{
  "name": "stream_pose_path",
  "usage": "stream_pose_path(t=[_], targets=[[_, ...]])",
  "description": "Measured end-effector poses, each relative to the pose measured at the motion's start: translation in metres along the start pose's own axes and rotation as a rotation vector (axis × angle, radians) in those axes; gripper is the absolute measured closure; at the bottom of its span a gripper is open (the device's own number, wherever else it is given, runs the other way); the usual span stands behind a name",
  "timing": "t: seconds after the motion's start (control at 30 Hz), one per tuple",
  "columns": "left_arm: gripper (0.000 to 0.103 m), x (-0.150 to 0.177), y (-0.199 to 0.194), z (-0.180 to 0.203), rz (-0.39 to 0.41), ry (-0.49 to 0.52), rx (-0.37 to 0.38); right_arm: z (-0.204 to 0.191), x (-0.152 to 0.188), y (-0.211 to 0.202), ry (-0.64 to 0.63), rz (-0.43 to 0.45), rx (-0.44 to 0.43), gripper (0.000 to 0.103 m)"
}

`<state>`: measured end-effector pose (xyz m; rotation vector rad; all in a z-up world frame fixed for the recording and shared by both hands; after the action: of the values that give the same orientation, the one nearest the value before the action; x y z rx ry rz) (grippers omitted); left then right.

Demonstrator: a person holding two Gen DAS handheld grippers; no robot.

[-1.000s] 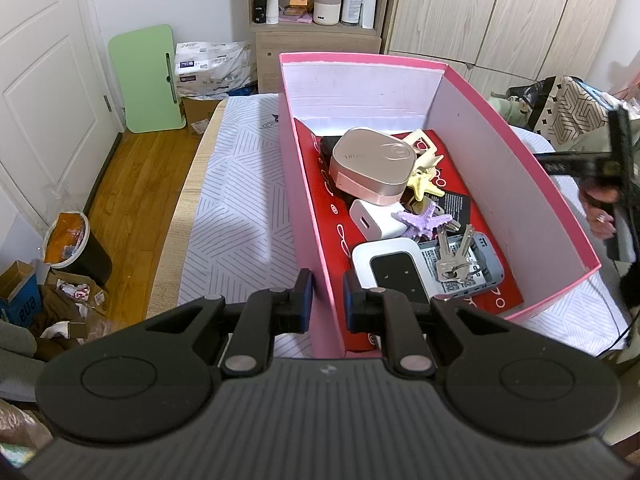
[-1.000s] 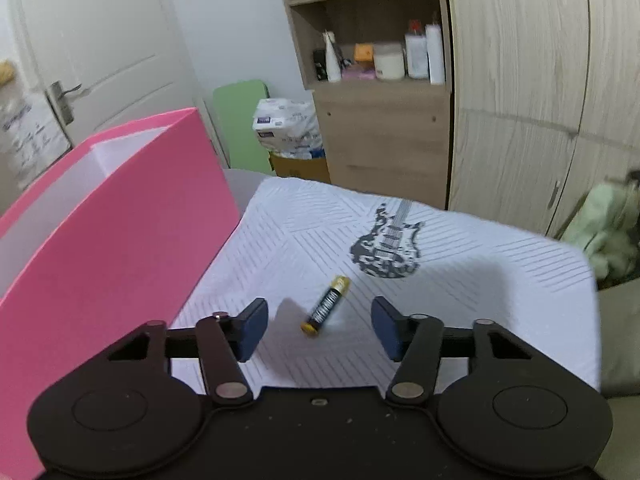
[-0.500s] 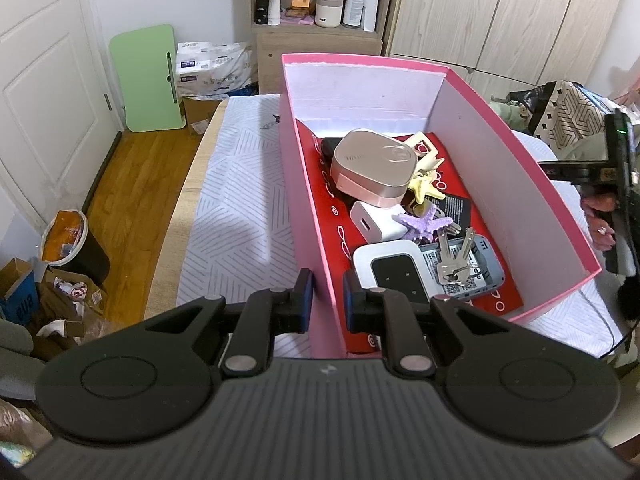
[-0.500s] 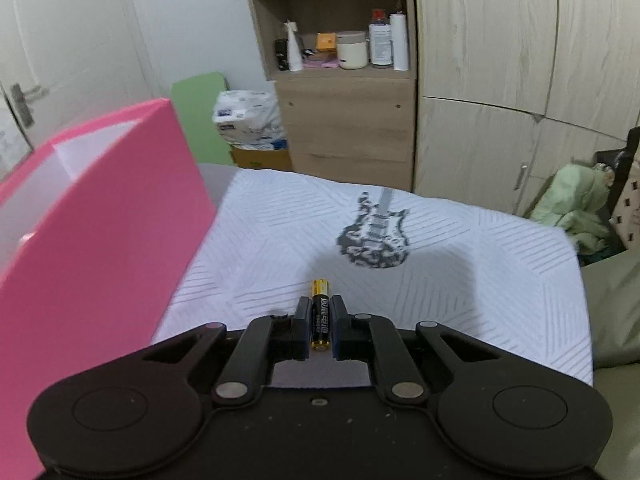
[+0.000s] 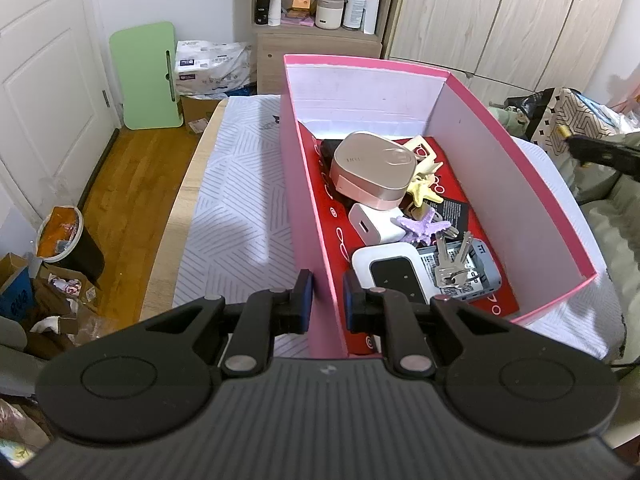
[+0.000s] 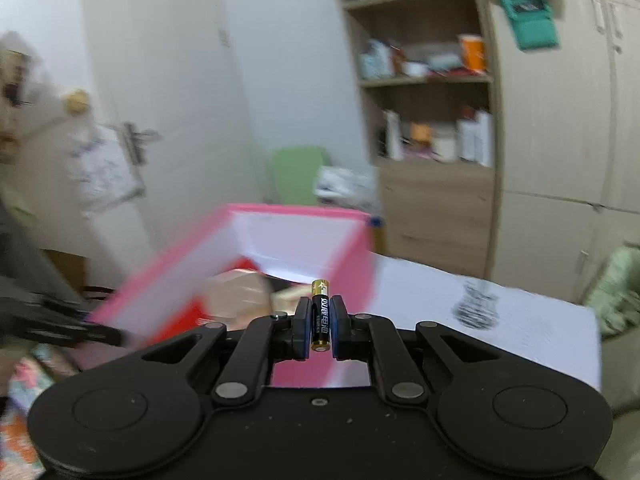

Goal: Organize rigid objects
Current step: 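Carry the AA battery into the pink box and open the right gripper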

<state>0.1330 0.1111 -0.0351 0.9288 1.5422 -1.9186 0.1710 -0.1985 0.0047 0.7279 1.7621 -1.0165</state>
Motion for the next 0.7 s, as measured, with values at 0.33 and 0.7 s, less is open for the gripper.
stream_pose_path(t=[0.33,0.7], targets=[[0.089,0.0,0.001,-0.003,0.005,-0.023,0.02,-0.059,-0.007,0.024,0.045,-0.157,-0.227,0.091],[0.089,0.002,0.001,-0.006,0.018,-0.032,0.033,-0.056,-0.012,0.117,-0.111,-0.249,-0.011,0.091]])
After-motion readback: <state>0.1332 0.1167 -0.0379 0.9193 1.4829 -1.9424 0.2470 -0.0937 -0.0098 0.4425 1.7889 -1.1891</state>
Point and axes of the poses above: each gripper's, at about its wrist camera, not at the fingertips, and y roughly the way its jaws point, z to its right, x to its underside, the point moved 1 cm from there along y, roughly the way its jaws point, and after that the axes turned 12 degrees about z, right-handed, at the moved point
